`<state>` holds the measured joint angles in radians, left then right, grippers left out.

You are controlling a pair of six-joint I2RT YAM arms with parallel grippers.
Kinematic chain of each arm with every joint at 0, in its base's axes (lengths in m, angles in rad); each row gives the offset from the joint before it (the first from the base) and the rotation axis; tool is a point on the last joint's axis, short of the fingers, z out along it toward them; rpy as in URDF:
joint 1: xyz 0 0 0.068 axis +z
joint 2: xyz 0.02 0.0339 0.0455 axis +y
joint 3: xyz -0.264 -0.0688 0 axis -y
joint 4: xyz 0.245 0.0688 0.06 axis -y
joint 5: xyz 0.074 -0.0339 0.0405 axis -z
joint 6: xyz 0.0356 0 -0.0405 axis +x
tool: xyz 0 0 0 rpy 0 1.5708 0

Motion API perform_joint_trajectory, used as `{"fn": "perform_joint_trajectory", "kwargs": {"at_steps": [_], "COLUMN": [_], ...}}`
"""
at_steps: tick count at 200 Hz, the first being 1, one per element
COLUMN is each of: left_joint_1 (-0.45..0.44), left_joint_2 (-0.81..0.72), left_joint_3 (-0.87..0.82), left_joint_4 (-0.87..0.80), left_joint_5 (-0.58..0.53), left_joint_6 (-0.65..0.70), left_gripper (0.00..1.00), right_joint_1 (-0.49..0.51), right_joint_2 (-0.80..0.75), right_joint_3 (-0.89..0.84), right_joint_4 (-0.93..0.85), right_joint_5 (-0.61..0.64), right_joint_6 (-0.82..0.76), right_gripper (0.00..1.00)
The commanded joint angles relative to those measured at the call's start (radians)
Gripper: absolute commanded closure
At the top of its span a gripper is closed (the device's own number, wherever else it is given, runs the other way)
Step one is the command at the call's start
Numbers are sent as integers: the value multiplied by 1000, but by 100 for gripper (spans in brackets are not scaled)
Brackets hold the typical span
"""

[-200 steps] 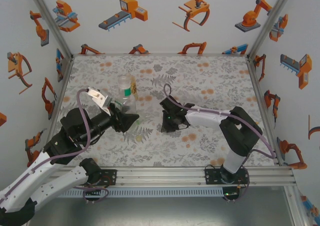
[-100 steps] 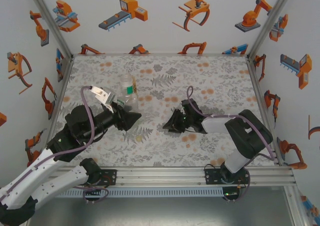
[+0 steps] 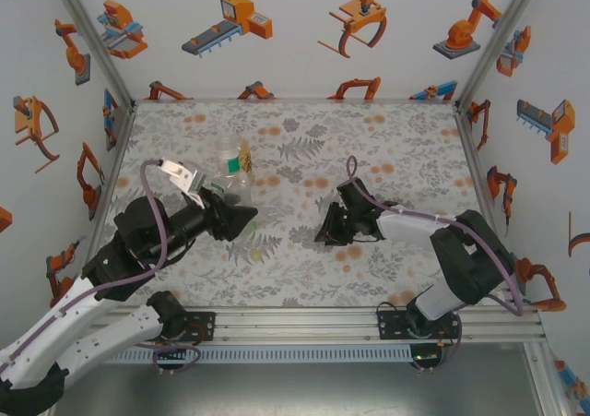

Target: Screw on the bottle caps

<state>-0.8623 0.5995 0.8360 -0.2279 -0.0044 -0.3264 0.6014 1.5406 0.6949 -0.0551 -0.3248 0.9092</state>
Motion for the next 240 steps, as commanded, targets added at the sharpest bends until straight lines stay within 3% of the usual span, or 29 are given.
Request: {"fn": "perform_joint_trajectory", "kwargs": {"at_steps": [1,53,102,155,177,206,240], "left_joint_1": [2,2,3,2,2,3,2], "left_joint_2": [-29,-61,-85,-110,-118,-129,-141], "left_joint_3": [22,14,14,3,-1,-13,-28], "left_joint_4": [-3,-22,-43,-50,-52,-52,-52], "left_joint_5": [-26,-41,-54,-72,-76,-84,-92], "left_joint_6": [-2,-4,-6,-11,-13,-14,-16], "left_gripper": [98,98,98,98,98,98,98], "right_joint_1": [-4,-5,-5,-2,16,81,183], "right_joint_2": [9,127,201,100,35,5,62], "right_joint_3": [-2,-32,-65,-17,54,199,353], "right_joint_4": [124,539,591,300,91,-193,-388], "right_joint_5": [-85,-224,-219,-111,-22,111,224], "right_joint_6": [61,270,284,155,71,-19,-56], "right_gripper": [74,78,78,71,70,67,60]}}
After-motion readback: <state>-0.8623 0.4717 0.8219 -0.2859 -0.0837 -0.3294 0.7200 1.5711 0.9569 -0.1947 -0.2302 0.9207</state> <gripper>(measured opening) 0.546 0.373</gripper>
